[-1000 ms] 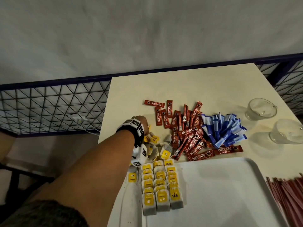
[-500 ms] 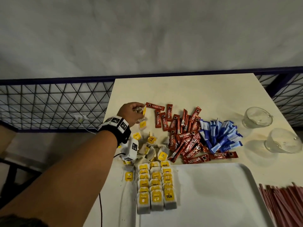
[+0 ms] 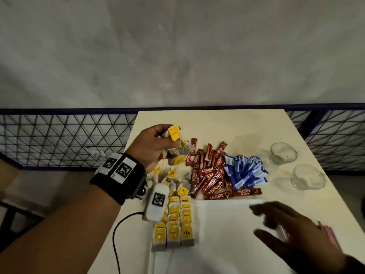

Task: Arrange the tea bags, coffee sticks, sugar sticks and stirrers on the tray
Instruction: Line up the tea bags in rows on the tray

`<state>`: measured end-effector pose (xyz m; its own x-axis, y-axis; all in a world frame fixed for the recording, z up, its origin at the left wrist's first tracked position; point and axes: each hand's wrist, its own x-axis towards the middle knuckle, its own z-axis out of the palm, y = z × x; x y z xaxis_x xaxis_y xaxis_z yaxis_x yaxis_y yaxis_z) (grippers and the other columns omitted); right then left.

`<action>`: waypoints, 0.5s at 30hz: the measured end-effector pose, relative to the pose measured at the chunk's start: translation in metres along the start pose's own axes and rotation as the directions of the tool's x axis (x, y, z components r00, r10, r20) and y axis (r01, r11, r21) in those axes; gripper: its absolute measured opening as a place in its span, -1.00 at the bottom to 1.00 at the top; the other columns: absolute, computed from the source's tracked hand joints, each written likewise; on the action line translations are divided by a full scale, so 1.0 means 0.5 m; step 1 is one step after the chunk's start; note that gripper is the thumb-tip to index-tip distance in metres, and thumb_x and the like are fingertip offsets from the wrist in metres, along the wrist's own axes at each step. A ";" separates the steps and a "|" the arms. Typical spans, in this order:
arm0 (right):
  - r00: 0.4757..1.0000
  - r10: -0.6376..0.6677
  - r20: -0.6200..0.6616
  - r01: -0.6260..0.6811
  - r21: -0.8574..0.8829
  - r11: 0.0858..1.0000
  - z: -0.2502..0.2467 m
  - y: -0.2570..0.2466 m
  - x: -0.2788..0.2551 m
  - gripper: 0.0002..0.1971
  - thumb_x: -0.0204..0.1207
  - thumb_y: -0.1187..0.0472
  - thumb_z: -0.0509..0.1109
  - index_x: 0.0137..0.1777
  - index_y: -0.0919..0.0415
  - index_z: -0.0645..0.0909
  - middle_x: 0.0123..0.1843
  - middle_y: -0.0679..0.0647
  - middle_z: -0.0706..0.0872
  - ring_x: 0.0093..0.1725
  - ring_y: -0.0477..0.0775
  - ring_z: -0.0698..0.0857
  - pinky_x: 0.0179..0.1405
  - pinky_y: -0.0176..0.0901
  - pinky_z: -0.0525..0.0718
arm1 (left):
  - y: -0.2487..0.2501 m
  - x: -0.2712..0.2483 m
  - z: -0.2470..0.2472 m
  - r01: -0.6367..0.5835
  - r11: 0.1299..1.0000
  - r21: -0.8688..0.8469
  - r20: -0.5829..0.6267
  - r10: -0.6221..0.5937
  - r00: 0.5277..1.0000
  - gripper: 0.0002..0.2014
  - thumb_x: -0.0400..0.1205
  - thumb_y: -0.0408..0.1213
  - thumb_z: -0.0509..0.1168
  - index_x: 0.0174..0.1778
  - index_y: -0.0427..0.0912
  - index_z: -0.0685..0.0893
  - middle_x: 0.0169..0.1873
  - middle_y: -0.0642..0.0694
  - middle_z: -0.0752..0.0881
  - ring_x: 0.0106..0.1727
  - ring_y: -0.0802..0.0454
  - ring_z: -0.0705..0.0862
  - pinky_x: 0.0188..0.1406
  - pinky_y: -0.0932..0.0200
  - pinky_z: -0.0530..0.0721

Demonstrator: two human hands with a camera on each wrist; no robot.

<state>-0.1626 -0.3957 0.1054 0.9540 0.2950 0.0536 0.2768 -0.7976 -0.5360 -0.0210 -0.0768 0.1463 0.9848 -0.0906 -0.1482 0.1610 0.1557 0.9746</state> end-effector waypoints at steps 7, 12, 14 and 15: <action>0.981 -0.032 0.192 -0.074 0.520 0.851 0.062 -0.111 0.095 -0.67 0.29 -0.25 0.52 -0.04 -0.25 0.52 -0.10 -0.33 0.75 -0.04 -0.23 0.74 0.02 -0.11 0.73 | -0.067 -0.133 0.123 0.116 0.974 -0.192 0.149 -0.088 0.985 -0.67 0.25 -0.66 0.48 -0.14 -0.24 0.76 -0.34 -0.21 0.75 -0.32 -0.12 0.75 -0.26 0.09 0.73; 0.956 -0.063 0.285 -0.074 0.446 0.892 0.080 -0.096 0.064 -0.88 0.62 0.07 0.31 -0.16 -0.03 0.60 -0.28 0.00 0.75 -0.26 0.01 0.74 -0.11 0.12 0.75 | -0.143 -0.180 0.166 0.194 0.945 -0.262 0.075 -0.180 0.981 -0.73 0.32 -0.64 0.41 -0.16 -0.25 0.79 -0.35 -0.27 0.75 -0.32 -0.20 0.75 -0.24 -0.02 0.74; 0.943 -0.069 0.326 -0.097 0.467 0.879 0.074 -0.089 0.056 -0.89 0.62 0.13 0.29 -0.12 0.02 0.60 -0.32 0.04 0.70 -0.33 0.04 0.70 -0.19 0.04 0.76 | -0.164 -0.195 0.176 0.218 0.943 -0.253 0.070 -0.207 0.976 -0.86 0.27 -0.54 0.39 -0.30 -0.29 0.74 -0.32 -0.32 0.73 -0.30 -0.23 0.73 -0.23 -0.03 0.72; 0.940 -0.073 0.333 -0.098 0.468 0.878 0.070 -0.083 0.053 -0.90 0.62 0.15 0.29 -0.11 0.03 0.61 -0.33 0.03 0.69 -0.36 -0.01 0.69 -0.22 -0.04 0.75 | -0.173 -0.203 0.183 0.229 0.938 -0.260 0.072 -0.217 0.973 -0.87 0.26 -0.53 0.38 -0.31 -0.32 0.71 -0.31 -0.33 0.72 -0.30 -0.24 0.72 -0.26 -0.01 0.71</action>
<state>-0.1531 -0.3361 0.0996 0.8382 0.5106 -0.1914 0.0954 -0.4830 -0.8704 -0.1411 -0.1713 0.0926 0.9190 -0.1929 -0.3439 0.3931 0.3810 0.8369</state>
